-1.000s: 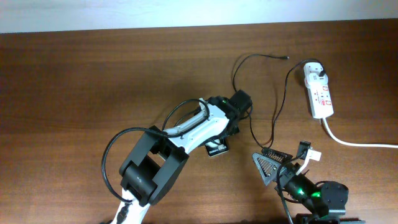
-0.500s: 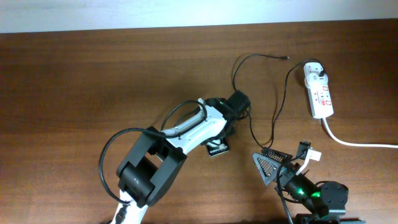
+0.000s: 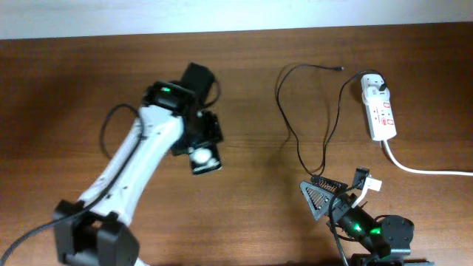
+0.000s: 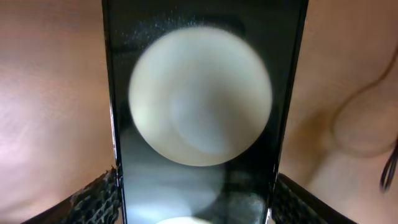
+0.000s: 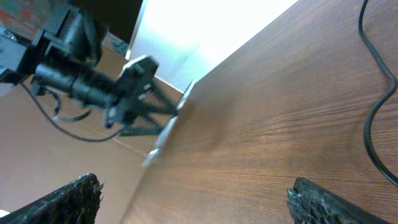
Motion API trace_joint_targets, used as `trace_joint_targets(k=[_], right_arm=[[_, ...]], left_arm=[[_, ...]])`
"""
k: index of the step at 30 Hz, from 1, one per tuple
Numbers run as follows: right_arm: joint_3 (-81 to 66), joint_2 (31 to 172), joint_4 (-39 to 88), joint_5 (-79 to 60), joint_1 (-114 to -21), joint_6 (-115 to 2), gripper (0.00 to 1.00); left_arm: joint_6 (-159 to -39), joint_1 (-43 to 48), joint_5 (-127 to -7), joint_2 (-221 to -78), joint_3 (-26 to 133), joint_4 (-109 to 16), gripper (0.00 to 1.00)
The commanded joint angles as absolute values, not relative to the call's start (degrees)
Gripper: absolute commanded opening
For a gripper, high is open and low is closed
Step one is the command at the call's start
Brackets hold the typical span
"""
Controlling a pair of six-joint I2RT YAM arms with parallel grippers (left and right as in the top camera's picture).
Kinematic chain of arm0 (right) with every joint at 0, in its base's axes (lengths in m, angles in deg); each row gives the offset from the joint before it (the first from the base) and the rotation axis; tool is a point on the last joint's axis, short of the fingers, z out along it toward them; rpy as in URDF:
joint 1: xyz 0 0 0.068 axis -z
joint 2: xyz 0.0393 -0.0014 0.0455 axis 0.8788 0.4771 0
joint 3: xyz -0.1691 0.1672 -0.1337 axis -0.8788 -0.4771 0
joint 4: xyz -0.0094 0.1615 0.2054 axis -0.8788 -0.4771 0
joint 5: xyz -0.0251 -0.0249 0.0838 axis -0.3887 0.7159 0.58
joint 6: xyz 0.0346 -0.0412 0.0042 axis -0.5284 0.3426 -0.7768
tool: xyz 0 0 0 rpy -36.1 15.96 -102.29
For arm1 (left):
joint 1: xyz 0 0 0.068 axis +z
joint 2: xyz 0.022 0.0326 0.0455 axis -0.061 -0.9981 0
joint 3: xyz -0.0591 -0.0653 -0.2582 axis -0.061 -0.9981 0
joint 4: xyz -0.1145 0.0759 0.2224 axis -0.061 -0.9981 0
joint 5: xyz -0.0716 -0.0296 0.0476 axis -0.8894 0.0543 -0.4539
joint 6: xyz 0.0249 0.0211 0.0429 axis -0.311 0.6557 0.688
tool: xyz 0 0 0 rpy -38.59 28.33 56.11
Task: Plug charger to phone and switch on socket
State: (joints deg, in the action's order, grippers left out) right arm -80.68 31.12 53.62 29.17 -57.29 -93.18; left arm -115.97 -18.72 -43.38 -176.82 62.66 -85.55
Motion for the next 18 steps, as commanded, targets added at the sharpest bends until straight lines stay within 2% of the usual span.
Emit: trace_joint_targets(k=[1,5,8,18], right_arm=[[-80.99,30.79,53.27,29.84,-56.97,-92.24,0.99],[-80.99,30.79,53.29,29.86,-56.97,-92.24,0.99],[-80.99,30.79,53.75,29.58,-56.97,-92.97,0.99],[-80.22,30.79,54.40,34.43,-56.99,-92.92,0.98]], left_arm=[[-105.31,-9.78,-53.35,-169.50,63.47,-89.92,0.58],[-101.72,-1.13,-68.34,-168.62,63.44,-94.14,0.58],[-101.75,0.29,-73.68,-168.62,63.44,-94.55,0.58],[-106.53,0.27,-73.81,-168.65,63.44,-89.16,0.59]])
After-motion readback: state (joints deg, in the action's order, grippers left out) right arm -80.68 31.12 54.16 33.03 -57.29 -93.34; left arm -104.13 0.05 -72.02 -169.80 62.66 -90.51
